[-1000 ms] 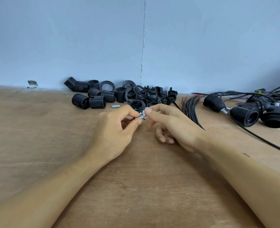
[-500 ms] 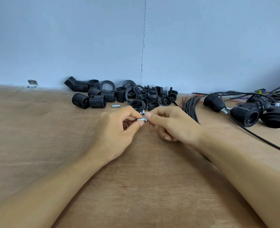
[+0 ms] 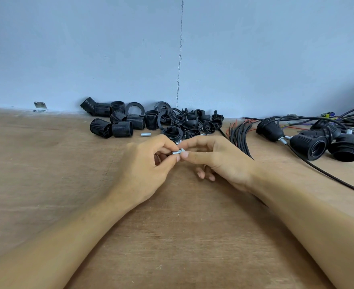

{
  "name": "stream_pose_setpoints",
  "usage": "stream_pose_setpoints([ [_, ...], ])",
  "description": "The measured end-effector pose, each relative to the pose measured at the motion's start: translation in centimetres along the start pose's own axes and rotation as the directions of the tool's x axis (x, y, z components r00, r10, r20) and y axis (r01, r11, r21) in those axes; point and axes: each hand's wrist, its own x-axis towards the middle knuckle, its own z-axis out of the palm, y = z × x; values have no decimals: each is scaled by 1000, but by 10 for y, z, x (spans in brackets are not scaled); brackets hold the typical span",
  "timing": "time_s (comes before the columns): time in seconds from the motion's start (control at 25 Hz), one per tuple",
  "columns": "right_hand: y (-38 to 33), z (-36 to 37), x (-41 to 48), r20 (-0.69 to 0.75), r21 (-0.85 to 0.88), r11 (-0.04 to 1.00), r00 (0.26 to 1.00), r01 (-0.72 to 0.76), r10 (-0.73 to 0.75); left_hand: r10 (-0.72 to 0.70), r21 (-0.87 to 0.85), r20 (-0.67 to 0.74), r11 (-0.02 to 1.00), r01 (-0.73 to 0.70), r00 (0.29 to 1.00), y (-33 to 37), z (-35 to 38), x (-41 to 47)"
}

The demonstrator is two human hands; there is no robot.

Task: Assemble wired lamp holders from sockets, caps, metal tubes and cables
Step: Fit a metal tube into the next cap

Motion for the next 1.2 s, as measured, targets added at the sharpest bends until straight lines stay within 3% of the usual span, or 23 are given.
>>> stream_pose_setpoints([
  [0.36,1,-2,1,-36,43,999,999,-19,20,-57,-11,-22,998,57,998,2,0,1],
  [0.48,0,-2,0,-17,44,999,1000,-4,5,-16,10,-10,1000,16,1000,6,-2,0],
  [0.72,-8,4,0,-121,-107,988,988,-108,95,-45,13,-23,999,45,999,4,-1,0],
  [0.88,-6,3,-2,-120,-11,1000,992,-26,24,-50,13,-26,999,51,998,6,-2,0],
  [1.0,-6,3,-4,-69,-80,997,998,8,-14,-35,10,-17,999,36,999,9,-2,0],
  [1.2,-2,9,0,-256,-147,987,966,-60,21,-111,7,-97,994,112,989,8,-3,1],
])
